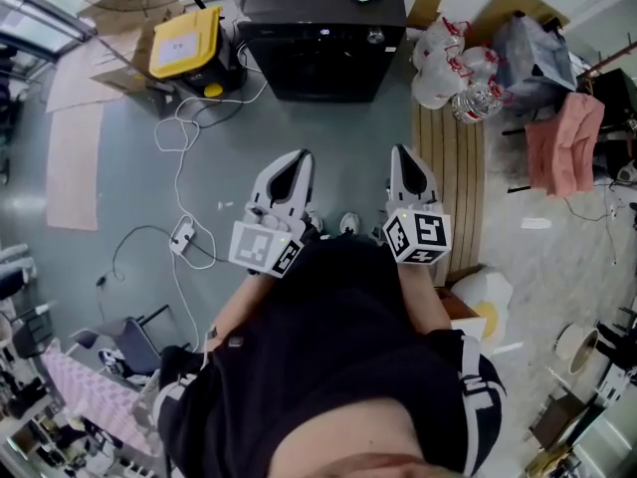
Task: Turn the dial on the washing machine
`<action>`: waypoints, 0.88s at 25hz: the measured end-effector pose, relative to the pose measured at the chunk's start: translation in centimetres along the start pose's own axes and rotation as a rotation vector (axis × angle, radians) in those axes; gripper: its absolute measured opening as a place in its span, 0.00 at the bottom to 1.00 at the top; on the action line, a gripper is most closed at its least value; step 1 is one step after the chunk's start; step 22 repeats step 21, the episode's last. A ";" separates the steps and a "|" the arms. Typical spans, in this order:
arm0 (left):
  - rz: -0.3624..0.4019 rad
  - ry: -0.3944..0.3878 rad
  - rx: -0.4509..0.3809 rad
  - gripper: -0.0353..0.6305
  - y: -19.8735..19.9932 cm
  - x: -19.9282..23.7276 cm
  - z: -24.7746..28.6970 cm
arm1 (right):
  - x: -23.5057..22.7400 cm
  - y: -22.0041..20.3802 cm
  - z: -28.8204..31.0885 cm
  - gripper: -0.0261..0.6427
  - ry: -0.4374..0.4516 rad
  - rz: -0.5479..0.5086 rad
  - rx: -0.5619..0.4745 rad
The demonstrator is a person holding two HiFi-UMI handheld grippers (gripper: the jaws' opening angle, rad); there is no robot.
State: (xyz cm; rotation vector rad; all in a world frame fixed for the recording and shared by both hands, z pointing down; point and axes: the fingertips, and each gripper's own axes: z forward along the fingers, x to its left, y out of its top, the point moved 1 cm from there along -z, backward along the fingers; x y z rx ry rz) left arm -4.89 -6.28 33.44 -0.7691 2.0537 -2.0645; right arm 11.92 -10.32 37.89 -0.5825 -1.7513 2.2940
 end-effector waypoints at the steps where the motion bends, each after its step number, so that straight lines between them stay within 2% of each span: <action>1: 0.002 -0.003 0.001 0.09 -0.1 -0.1 0.1 | -0.1 0.0 0.0 0.08 0.000 0.002 -0.001; 22: 0.003 0.002 0.001 0.09 0.0 0.4 0.8 | -0.2 0.1 1.1 0.08 0.003 -0.005 0.001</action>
